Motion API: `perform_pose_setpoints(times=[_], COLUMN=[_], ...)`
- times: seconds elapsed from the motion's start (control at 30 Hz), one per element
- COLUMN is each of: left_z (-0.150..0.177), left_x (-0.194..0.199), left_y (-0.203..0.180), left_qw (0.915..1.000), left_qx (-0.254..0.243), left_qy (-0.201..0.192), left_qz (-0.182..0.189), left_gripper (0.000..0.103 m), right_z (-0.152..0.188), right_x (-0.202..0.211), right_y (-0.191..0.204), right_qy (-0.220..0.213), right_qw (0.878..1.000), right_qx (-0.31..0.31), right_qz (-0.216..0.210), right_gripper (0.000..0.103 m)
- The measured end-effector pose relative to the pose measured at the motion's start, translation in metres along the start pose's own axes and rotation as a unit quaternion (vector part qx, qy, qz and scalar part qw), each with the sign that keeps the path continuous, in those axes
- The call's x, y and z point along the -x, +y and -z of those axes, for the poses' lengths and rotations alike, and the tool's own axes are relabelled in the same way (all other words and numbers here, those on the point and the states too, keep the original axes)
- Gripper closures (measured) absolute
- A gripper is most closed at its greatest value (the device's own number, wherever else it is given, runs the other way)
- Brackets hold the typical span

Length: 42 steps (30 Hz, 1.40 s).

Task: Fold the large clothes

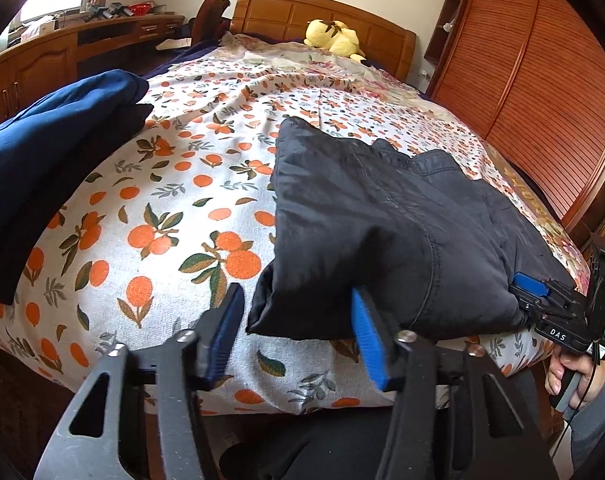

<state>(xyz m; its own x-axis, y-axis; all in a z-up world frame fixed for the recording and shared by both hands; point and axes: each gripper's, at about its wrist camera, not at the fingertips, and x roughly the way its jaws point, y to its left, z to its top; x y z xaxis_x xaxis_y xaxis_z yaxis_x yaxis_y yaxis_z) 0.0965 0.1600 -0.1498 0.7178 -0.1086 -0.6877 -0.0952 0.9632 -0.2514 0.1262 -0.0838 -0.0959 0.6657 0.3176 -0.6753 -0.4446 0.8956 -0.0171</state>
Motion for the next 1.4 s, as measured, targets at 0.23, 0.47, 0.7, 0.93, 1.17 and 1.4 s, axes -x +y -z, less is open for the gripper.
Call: perform_pose_setpoints(times=[0.23, 0.47, 0.7, 0.93, 1.17, 1.4], left_z=[-0.010, -0.055, -0.105, -0.119, -0.075, -0.046], left_x=[0.009, 0.036, 0.043, 0.006, -0.042, -0.059], left_y=[-0.014, -0.061, -0.160, -0.303, -0.408, -0.420], left_qw=[0.9995, 0.9958, 0.9836, 0.9620, 0.9369, 0.9358], left_qx=[-0.029, -0.067, -0.132, -0.223, -0.280, -0.295], left_qy=[-0.005, -0.046, -0.068, -0.051, 0.008, 0.031], left_qz=[0.005, 0.042, 0.104, 0.150, 0.210, 0.191], left_gripper=[0.093, 0.096, 0.097, 0.097, 0.097, 0.097], right_z=[0.000, -0.004, -0.007, 0.021, 0.055, 0.064], right_x=[0.000, 0.004, 0.051, 0.125, 0.171, 0.183], right_y=[-0.001, -0.010, -0.065, -0.157, -0.217, -0.208], right_qy=[-0.002, 0.003, -0.034, -0.075, -0.059, -0.051], right_qw=[1.000, 0.999, 0.997, 0.991, 0.985, 0.985], right_qx=[-0.002, -0.018, -0.067, -0.095, -0.102, -0.094], right_qz=[-0.003, -0.028, -0.034, 0.052, 0.129, 0.134], right_gripper=[0.052, 0.052, 0.052, 0.052, 0.052, 0.052])
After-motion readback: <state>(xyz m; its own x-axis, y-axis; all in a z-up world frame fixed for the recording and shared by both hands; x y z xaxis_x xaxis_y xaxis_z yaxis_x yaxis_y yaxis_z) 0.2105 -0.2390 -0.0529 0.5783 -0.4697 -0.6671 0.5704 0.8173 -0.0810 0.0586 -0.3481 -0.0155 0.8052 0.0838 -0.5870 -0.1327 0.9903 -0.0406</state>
